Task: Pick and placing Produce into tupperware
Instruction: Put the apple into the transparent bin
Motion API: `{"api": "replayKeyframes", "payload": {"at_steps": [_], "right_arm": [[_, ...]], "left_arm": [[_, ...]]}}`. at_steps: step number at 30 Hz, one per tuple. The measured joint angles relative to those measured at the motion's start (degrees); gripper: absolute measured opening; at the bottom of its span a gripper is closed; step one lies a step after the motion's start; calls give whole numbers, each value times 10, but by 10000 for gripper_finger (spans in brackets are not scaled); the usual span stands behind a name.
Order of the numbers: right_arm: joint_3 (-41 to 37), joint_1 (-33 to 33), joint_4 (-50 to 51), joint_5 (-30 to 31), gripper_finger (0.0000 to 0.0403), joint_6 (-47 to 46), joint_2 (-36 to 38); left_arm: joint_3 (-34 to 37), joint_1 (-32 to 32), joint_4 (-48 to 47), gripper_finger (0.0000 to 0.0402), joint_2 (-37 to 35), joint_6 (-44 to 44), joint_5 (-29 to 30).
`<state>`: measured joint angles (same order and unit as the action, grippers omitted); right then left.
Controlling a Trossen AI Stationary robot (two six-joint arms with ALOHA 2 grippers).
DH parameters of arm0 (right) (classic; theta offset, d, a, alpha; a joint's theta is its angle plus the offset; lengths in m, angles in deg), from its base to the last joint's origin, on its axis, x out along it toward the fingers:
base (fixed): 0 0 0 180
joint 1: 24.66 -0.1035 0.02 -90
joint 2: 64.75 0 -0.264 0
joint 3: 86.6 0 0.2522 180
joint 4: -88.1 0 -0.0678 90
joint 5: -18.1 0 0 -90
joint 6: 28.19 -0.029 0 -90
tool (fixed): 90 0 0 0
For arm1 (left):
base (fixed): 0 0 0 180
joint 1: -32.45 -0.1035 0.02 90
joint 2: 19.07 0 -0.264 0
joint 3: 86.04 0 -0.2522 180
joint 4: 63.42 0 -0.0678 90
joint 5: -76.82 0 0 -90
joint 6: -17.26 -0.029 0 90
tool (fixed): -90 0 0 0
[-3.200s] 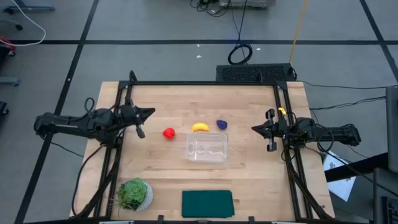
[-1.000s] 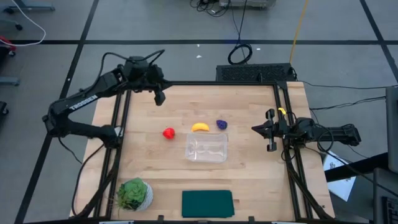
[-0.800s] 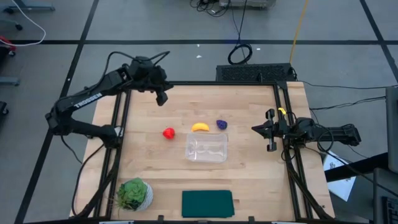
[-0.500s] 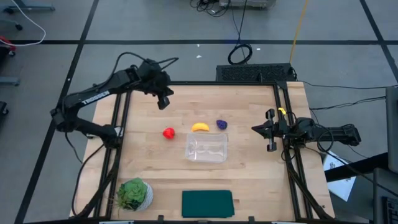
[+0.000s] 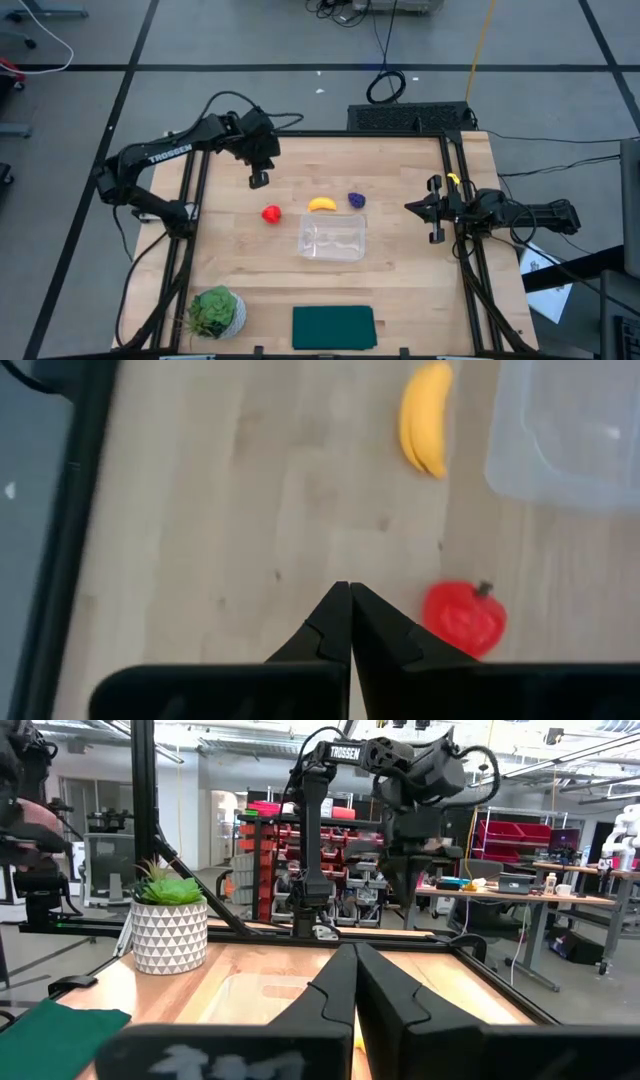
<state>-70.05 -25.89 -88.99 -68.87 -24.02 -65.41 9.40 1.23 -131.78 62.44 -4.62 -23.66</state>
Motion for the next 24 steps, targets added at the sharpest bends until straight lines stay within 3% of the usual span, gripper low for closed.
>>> {"api": "replayKeyframes", "payload": {"at_steps": [12, 24], "right_arm": [[0, 0, 0, 0, 0, 0, 0], [0, 0, 0, 0, 0, 0, -1]], "left_arm": [[0, 78, -4, 2, 0, -69, 39], [-1, 96, -16, 9, 26, 30, 30]]}}
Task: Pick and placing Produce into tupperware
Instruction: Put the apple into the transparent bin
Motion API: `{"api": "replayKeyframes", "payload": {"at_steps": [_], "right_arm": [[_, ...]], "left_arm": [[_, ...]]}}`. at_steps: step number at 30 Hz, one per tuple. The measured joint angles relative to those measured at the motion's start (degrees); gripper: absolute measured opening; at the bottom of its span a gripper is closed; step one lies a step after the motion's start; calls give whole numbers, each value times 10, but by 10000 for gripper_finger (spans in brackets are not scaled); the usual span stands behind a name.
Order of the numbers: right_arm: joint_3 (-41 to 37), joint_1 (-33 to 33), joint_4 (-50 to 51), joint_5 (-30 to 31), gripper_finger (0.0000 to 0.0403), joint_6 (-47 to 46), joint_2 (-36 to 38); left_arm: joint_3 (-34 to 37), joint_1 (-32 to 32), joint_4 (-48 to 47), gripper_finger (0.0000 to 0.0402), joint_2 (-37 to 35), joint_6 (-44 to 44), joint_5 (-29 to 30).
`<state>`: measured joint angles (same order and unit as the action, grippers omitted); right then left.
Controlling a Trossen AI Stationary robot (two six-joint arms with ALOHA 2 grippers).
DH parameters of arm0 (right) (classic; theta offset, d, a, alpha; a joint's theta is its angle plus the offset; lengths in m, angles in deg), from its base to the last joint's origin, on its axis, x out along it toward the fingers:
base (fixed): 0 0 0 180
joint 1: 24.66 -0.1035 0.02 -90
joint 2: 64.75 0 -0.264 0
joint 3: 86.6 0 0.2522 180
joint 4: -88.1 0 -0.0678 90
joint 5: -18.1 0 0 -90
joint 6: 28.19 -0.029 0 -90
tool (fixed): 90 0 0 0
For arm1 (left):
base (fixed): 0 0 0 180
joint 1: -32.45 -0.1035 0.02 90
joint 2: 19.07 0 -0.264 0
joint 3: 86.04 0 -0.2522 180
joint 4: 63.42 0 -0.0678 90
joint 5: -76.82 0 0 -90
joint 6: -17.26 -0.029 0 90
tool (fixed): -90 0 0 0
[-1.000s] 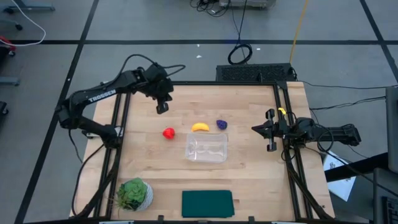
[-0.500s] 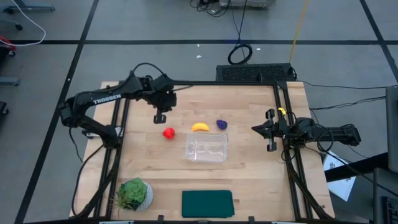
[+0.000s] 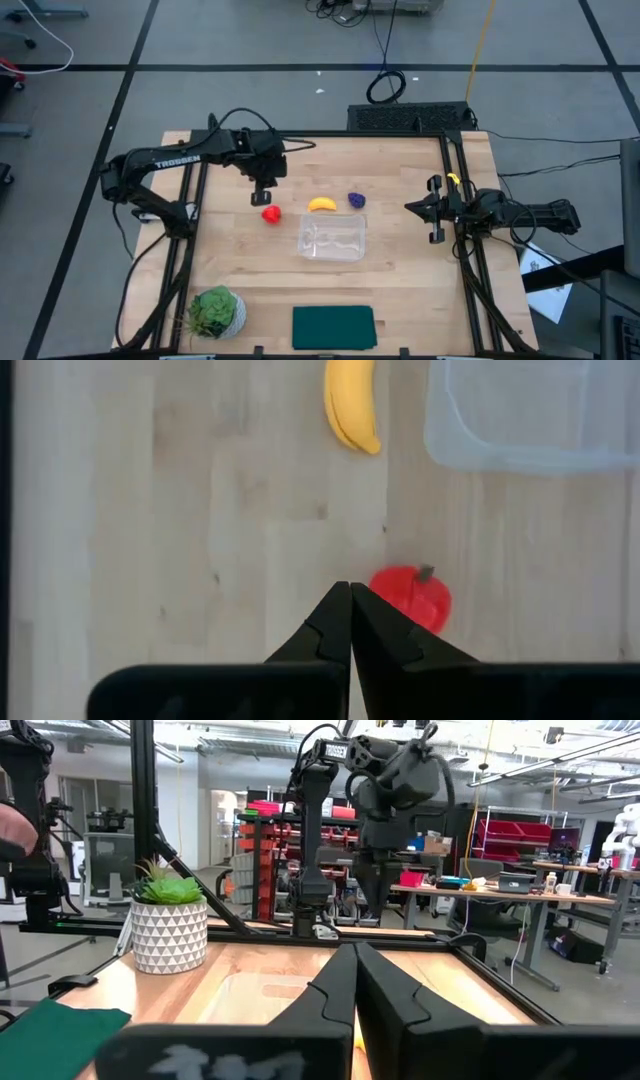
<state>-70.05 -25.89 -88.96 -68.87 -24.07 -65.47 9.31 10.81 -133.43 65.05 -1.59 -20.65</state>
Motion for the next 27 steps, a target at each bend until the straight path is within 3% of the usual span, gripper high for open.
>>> {"api": "replayKeyframes", "payload": {"at_steps": [13, 20, 27], "right_arm": [[0, 0, 1, 0, 0, -4, -21], [0, 0, -1, 0, 0, -4, -25], [0, 0, -1, 0, 0, -4, -25]], "left_arm": [[3, 20, -15, 3, 3, 59, 5], [32, 38, -22, 18, 3, 91, 25], [69, 52, -2, 3, 3, 112, 31]]}}
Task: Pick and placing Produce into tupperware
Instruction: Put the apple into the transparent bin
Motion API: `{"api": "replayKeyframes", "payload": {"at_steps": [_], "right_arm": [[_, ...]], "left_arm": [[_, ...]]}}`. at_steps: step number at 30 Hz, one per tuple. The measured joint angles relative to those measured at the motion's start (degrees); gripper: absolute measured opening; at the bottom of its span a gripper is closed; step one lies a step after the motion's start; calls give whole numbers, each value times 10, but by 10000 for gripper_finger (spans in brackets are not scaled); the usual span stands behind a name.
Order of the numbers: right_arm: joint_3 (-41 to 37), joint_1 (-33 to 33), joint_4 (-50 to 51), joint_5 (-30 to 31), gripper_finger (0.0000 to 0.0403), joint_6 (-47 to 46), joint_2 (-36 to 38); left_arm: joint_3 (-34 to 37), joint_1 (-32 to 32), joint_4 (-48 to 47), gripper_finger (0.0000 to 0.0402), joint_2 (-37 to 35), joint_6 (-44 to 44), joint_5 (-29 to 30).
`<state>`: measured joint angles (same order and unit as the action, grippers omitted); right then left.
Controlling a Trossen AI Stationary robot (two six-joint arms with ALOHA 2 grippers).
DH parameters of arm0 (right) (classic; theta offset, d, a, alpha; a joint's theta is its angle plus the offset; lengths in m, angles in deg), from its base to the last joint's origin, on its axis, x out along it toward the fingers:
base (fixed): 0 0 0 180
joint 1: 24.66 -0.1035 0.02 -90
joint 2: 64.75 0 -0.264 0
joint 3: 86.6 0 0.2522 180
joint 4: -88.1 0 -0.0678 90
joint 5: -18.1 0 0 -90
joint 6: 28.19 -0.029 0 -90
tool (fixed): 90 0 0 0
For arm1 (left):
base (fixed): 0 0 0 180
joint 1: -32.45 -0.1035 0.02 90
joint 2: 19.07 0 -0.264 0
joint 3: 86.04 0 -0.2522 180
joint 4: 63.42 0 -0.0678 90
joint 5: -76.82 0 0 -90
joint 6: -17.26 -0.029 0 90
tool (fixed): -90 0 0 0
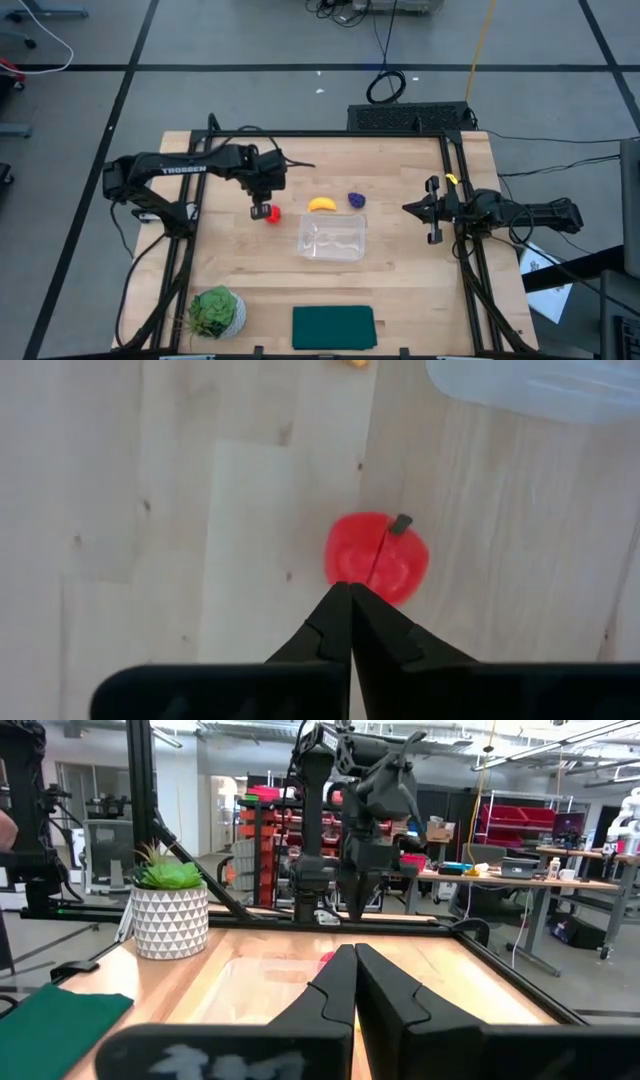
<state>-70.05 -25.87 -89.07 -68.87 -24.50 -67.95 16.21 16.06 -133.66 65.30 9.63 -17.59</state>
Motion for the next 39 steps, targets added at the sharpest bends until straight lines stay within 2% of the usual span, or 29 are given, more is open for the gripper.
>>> {"api": "replayKeyframes", "payload": {"at_steps": [7, 15, 18, 23, 30, 39], "right_arm": [[0, 0, 0, 0, 0, 0, 0], [0, 0, 0, 0, 0, 0, 0], [0, 0, 0, 0, 0, 0, 0], [0, 0, 0, 0, 0, 0, 0], [0, 0, -3, 0, 0, 0, 0], [0, 0, -4, 0, 0, 0, 0]], "left_arm": [[26, 28, 27, 16, 0, 14, 0], [29, 67, 40, 2, 0, 23, -1], [29, 76, 41, 9, 0, 29, -1], [29, 79, 41, 16, 0, 32, -1], [29, 79, 41, 2, 0, 31, 0], [29, 79, 40, 32, 0, 30, 0]]}}
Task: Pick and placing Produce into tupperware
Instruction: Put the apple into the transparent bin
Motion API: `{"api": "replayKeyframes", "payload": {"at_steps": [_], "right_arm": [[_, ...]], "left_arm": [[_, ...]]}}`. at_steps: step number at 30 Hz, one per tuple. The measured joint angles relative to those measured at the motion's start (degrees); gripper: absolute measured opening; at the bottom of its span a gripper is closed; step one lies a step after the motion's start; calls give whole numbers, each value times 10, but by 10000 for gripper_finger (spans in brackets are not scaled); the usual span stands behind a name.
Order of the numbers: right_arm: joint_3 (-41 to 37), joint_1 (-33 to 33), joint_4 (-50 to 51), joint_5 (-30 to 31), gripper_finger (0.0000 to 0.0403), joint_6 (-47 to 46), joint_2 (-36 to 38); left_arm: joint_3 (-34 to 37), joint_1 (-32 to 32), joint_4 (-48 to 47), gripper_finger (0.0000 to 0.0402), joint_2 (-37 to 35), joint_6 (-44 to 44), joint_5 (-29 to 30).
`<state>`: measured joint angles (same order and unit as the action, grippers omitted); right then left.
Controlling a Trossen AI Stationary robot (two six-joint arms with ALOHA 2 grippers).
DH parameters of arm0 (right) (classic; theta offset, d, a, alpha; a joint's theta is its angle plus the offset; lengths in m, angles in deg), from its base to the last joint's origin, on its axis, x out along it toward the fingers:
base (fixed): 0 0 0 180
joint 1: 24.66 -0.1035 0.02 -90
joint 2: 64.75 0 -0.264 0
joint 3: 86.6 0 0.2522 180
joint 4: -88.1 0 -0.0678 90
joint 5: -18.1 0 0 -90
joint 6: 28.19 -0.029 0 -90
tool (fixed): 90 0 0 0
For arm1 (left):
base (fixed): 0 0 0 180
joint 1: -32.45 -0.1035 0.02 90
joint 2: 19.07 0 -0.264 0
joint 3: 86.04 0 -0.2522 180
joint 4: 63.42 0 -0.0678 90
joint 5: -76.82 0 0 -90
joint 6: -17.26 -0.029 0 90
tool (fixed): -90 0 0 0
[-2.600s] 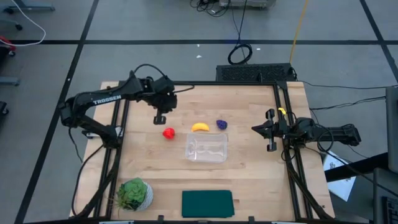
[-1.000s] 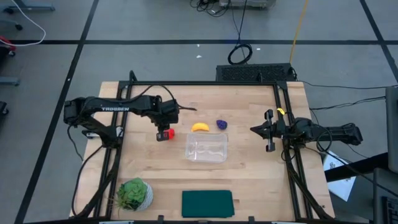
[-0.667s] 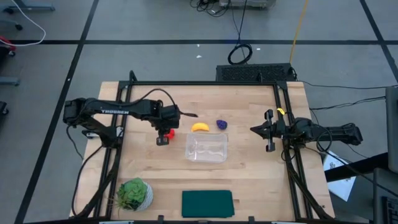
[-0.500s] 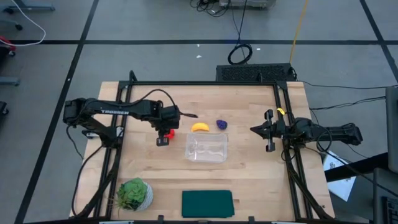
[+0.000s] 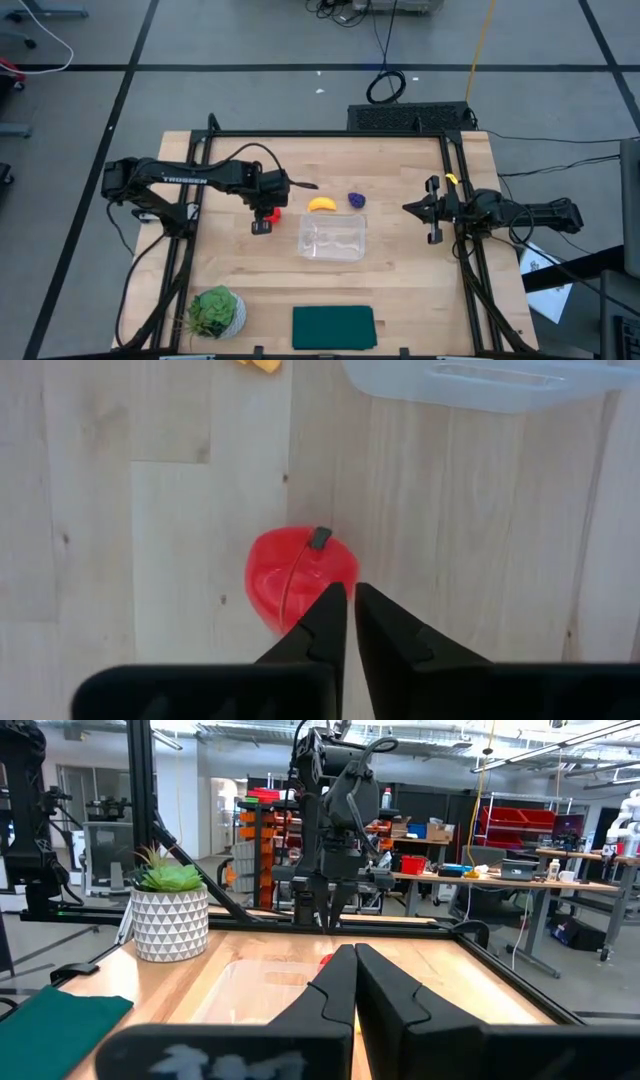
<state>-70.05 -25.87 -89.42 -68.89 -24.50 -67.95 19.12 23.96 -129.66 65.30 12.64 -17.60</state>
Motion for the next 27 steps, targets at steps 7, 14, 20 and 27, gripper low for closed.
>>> {"api": "replayKeyframes", "payload": {"at_steps": [7, 14, 20, 27], "right_arm": [[0, 0, 0, 0, 0, 0, 0], [0, 0, 0, 0, 0, 0, 0], [0, 0, 0, 0, 0, 0, 0], [0, 0, 0, 0, 0, 0, 0]], "left_arm": [[0, 0, -5, 75, 0, 3, 17], [0, 0, -11, 144, 0, 4, 17], [0, 0, -11, 221, 0, 3, 18], [0, 0, -16, 302, 0, 9, 29]]}}
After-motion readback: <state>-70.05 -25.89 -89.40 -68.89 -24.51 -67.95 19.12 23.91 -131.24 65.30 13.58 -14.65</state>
